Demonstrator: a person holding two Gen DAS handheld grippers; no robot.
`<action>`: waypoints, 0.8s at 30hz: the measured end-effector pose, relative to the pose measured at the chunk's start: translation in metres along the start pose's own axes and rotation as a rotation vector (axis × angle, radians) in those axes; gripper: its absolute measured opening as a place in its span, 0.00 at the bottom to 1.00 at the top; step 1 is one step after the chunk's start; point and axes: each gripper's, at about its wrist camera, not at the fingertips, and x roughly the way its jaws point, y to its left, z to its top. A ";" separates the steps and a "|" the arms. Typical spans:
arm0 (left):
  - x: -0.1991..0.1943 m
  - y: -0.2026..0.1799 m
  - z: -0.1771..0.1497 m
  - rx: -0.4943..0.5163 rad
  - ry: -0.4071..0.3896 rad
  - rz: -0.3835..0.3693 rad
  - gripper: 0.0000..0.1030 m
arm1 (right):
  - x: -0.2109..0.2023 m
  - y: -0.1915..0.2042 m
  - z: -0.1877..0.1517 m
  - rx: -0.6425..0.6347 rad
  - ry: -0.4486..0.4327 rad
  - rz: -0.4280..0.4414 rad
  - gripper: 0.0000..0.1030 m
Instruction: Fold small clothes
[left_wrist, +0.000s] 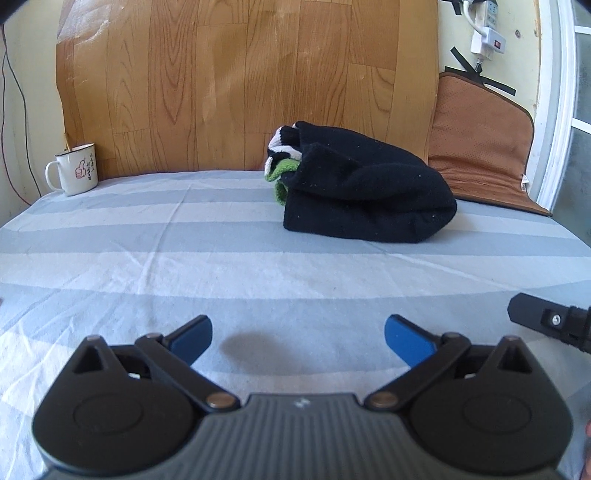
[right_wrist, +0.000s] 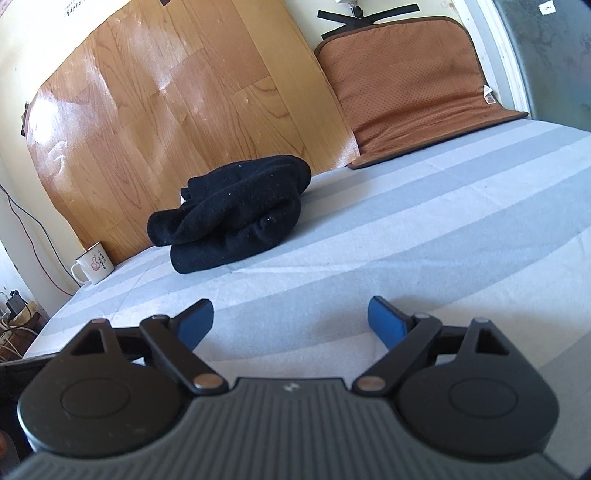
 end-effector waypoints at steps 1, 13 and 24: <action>0.001 0.001 0.000 -0.006 0.006 -0.005 1.00 | 0.000 0.000 0.000 0.001 0.000 0.000 0.90; 0.002 0.005 -0.001 -0.056 0.027 -0.041 1.00 | 0.000 0.002 -0.001 0.001 -0.001 -0.003 0.91; 0.000 0.005 -0.002 -0.064 0.013 -0.029 1.00 | -0.001 0.001 -0.001 0.000 -0.001 -0.003 0.91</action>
